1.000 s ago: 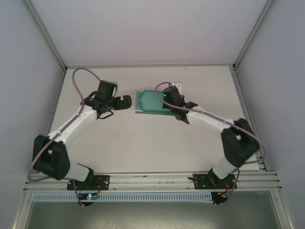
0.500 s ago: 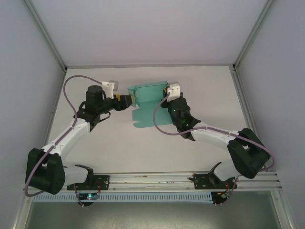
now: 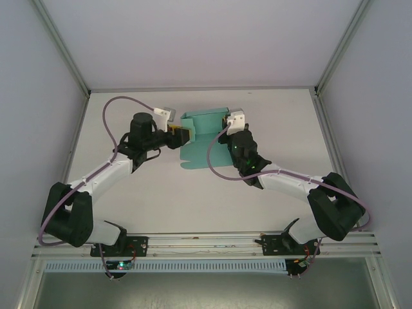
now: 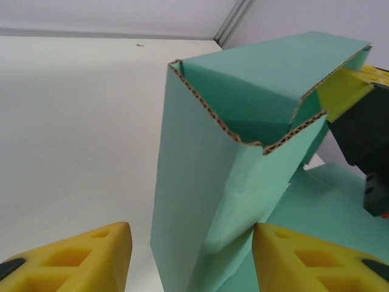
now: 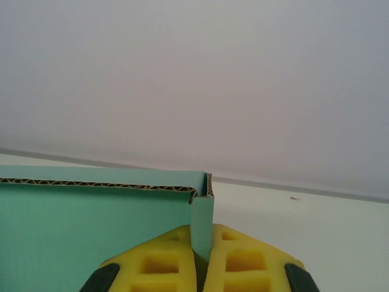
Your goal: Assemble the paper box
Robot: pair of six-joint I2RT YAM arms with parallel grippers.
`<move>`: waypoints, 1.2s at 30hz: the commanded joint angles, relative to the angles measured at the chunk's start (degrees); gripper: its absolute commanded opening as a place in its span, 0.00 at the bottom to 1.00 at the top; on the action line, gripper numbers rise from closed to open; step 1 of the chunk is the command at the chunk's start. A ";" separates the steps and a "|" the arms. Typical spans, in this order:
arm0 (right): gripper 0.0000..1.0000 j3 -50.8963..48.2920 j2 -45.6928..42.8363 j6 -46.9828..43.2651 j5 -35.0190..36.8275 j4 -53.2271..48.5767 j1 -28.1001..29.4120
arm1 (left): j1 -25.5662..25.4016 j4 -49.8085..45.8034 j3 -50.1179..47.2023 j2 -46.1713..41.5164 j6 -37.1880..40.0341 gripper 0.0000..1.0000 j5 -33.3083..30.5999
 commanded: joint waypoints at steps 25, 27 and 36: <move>0.00 7.01 4.99 -4.18 17.75 -0.70 6.09 | -12.14 -30.08 24.17 17.30 -3.59 0.00 -64.79; 0.00 7.25 5.40 -4.19 18.10 -0.90 6.00 | -12.18 -30.56 24.47 17.59 -3.70 0.00 -64.78; 0.00 6.12 3.31 1.11 10.24 -4.09 3.04 | -11.65 -23.11 18.25 10.67 2.87 0.39 -42.18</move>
